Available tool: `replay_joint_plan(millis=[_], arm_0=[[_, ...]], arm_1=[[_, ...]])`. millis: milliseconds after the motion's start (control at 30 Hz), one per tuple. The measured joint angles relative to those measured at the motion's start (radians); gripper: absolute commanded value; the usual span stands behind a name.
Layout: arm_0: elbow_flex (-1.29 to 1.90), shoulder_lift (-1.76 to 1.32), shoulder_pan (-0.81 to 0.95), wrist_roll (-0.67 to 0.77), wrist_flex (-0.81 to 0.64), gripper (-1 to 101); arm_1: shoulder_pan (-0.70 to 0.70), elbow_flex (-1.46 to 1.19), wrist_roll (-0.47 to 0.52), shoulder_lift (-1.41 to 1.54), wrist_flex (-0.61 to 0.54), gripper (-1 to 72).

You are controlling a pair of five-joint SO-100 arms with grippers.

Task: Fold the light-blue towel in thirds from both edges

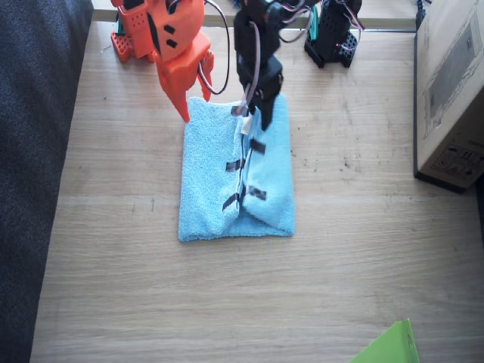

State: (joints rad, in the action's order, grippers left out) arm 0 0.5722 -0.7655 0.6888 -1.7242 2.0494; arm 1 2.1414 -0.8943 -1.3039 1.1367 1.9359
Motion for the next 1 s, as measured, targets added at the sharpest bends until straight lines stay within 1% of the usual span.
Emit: replay_joint_plan(millis=[133,233,300,333,400,433,467,500,533,600,633,700,800,867,933,1000], arm_0=[[-0.014,-0.086,0.028,-0.044,0.002,32],[-0.031,-0.166,0.067,-0.052,0.002,34],[-0.034,-0.209,0.101,-0.049,0.002,33],[-0.034,-0.224,0.115,-0.049,0.002,29],[-0.028,-0.253,0.12,-0.048,0.002,11],[-0.011,-0.275,0.12,-0.048,0.002,3],[0.012,-0.301,0.133,-0.046,0.002,0],[0.044,-0.333,0.161,-0.029,0.002,0],[0.083,-0.367,0.202,-0.006,-0.006,0],[0.198,-0.463,0.316,0.049,-0.086,0],[0.285,-0.526,0.377,0.061,-0.147,0],[0.485,-0.672,0.502,0.077,-0.282,0],[0.77,-0.859,0.678,0.078,-0.453,0],[0.942,-0.971,0.759,0.078,-0.546,0],[1.103,-1.074,0.841,0.083,-0.634,0],[1.246,-1.149,0.919,0.118,-0.726,0]], arm_1=[[0.0,0.0,0.0,-0.018,-0.003,29.9],[-0.009,-0.021,0.0,-0.018,-0.012,29.9],[-0.023,-0.037,0.0,-0.018,-0.015,29.7],[-0.031,-0.037,0.0,-0.018,-0.029,29.0],[-0.035,-0.04,-0.002,-0.018,-0.025,26.5],[-0.037,-0.052,-0.002,-0.018,-0.025,22.6],[-0.034,-0.074,-0.002,-0.018,-0.037,15.1],[-0.041,-0.107,-0.006,-0.018,-0.049,3.5],[-0.052,-0.147,-0.012,-0.009,-0.058,0.1],[-0.103,-0.242,-0.041,0.035,-0.124,0.1],[-0.137,-0.293,-0.058,0.067,-0.141,0.1],[-0.218,-0.42,-0.067,0.146,-0.216,0.1],[-0.341,-0.611,-0.071,0.308,-0.313,0.0],[-0.387,-0.742,-0.066,0.442,-0.356,0.0],[-0.46,-0.864,-0.049,0.575,-0.402,0.0],[-0.543,-0.996,-0.044,0.695,-0.449,0.0]])
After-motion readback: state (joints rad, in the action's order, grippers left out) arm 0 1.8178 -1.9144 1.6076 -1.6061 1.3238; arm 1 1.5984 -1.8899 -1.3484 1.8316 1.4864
